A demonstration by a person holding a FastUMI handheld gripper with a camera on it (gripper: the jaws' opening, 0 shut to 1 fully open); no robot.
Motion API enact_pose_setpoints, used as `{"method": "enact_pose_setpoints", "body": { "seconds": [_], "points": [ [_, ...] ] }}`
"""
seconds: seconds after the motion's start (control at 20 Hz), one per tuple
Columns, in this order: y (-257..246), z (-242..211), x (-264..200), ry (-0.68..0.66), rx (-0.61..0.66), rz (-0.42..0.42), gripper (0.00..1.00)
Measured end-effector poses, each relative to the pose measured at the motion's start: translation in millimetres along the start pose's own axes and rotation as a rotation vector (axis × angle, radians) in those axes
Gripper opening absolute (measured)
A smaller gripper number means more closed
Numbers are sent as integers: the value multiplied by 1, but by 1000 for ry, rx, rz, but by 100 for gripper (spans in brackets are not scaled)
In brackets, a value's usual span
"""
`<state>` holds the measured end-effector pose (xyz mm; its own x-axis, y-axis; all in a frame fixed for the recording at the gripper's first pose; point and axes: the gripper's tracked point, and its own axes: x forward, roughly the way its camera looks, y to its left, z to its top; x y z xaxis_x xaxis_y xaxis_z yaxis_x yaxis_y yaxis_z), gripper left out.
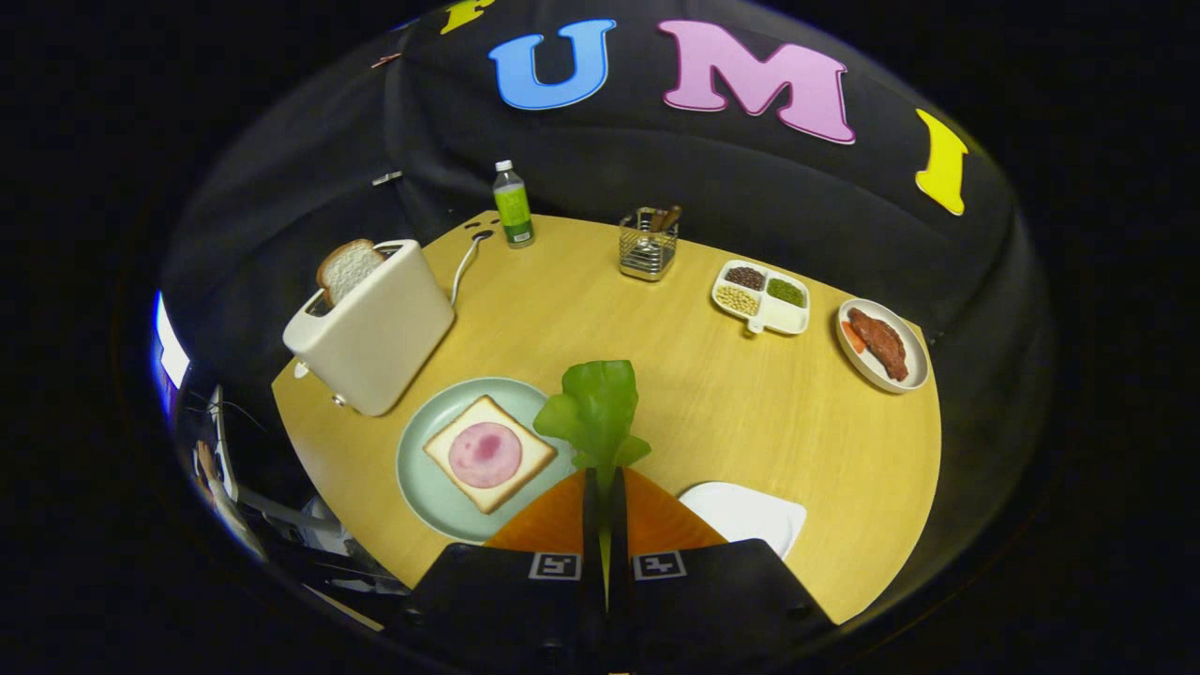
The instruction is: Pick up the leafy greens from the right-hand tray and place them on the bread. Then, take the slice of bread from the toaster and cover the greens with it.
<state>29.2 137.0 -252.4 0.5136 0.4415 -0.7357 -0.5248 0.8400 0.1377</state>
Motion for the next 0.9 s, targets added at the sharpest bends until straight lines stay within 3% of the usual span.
{"method": "enact_pose_setpoints", "body": {
  "seconds": [0.4,0.75,0.9],
  "points": [
    [82,7,39,43,-138,120,6],
    [104,-9,73,116,-226,106,8],
    [105,-9,76,114,-231,93,17]
  ]
}}
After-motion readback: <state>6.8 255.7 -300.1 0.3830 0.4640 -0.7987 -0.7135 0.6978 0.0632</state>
